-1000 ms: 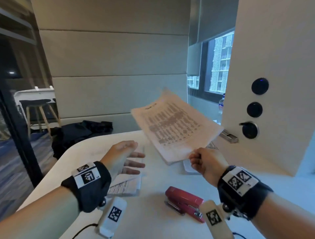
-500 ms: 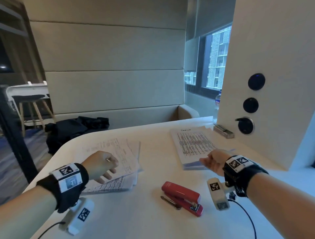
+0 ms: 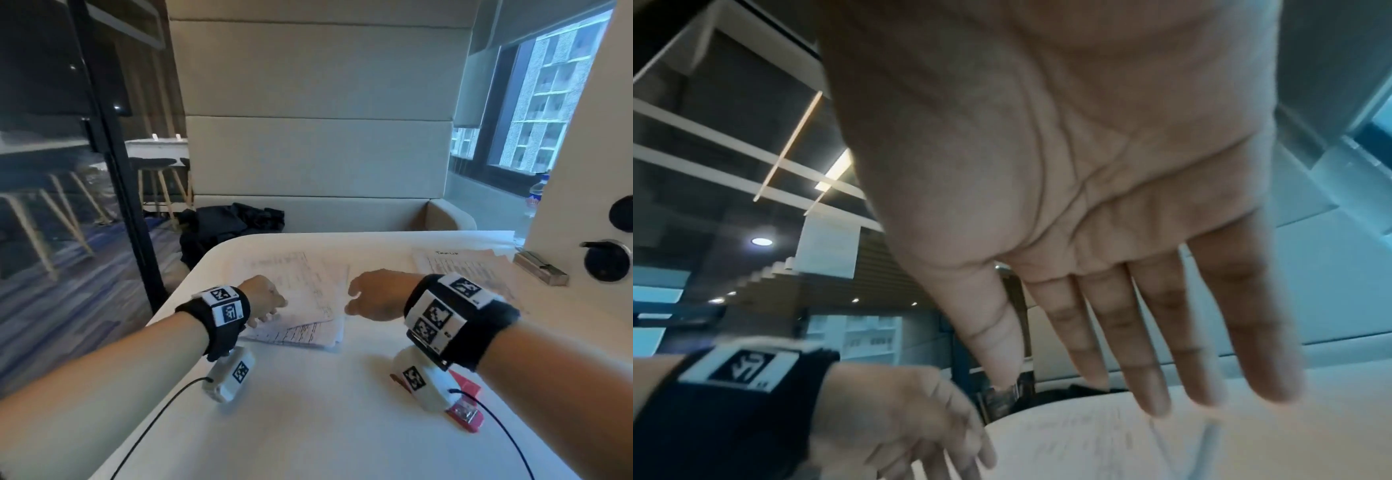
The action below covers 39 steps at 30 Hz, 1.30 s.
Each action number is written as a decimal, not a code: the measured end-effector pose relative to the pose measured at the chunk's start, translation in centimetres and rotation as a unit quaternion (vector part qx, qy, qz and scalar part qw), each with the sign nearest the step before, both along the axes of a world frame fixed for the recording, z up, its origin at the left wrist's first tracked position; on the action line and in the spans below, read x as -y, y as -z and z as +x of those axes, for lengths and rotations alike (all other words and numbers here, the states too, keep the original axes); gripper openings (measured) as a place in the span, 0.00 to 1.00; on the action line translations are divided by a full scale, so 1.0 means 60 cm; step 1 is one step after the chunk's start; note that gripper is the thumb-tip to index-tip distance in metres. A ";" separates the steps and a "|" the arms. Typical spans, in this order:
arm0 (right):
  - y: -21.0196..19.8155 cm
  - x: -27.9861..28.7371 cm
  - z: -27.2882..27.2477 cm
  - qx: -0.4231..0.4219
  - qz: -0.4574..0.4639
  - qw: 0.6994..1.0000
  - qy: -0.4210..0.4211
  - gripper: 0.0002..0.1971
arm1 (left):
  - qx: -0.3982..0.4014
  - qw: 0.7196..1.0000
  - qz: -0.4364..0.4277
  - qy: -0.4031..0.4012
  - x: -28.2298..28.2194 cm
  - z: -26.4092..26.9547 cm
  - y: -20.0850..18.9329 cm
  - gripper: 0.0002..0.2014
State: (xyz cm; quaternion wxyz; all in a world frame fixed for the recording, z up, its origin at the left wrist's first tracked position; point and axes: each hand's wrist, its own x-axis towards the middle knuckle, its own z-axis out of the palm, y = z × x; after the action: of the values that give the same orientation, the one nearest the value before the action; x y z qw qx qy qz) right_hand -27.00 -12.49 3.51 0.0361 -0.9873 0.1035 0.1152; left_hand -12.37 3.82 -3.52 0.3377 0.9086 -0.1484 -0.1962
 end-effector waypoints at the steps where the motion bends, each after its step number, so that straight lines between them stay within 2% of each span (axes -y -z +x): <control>1: 0.009 -0.019 0.017 -0.013 0.007 1.000 -0.016 0.26 | -0.009 1.000 -0.007 -0.005 -0.001 0.000 0.001 0.11; 4: 0.049 -0.059 0.069 -0.033 0.027 0.998 -0.043 0.30 | -0.020 1.000 -0.008 -0.014 -0.007 0.004 0.005 0.13; 7: 0.094 -0.081 0.105 -0.071 -0.009 0.995 -0.066 0.30 | -0.012 1.000 0.009 -0.018 -0.019 0.012 0.007 0.15; 10: 0.121 -0.087 0.120 -0.117 -0.047 0.988 -0.089 0.34 | 0.002 0.998 0.040 -0.043 -0.040 0.029 0.004 0.23; 13: 0.126 -0.077 0.125 -0.126 -0.063 0.984 -0.108 0.35 | 0.008 0.994 0.059 -0.089 -0.062 0.047 -0.003 0.30; 20: 0.123 -0.068 0.118 -0.129 -0.072 0.980 -0.132 0.35 | -0.016 0.989 -0.008 -0.146 -0.063 0.066 -0.021 0.26; 25: 0.119 -0.070 0.119 -0.133 -0.080 0.979 -0.134 0.35 | 0.015 0.994 -0.031 -0.103 -0.056 0.064 -0.013 0.26; 28: 0.118 -0.070 0.117 -0.131 -0.074 0.980 -0.127 0.35 | 0.053 0.996 0.000 -0.073 -0.050 0.049 -0.017 0.27; 31: 0.116 -0.071 0.113 -0.126 -0.066 0.982 -0.123 0.36 | 0.041 0.996 -0.052 -0.051 -0.047 0.051 -0.023 0.26; 36: 0.124 -0.072 0.097 -0.123 -0.037 0.984 -0.120 0.43 | 0.080 0.991 -0.095 -0.049 -0.057 0.049 -0.037 0.25; 39: 0.117 -0.063 0.089 -0.144 -0.017 0.981 -0.125 0.42 | 0.095 0.987 -0.123 -0.043 -0.064 0.042 -0.043 0.25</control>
State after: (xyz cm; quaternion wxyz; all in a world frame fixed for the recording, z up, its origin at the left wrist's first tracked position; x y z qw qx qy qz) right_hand -21.68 -8.72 -3.49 -0.0103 -0.9660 -0.0150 0.2580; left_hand -9.87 7.63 -0.97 0.4391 0.8803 -0.1634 -0.0746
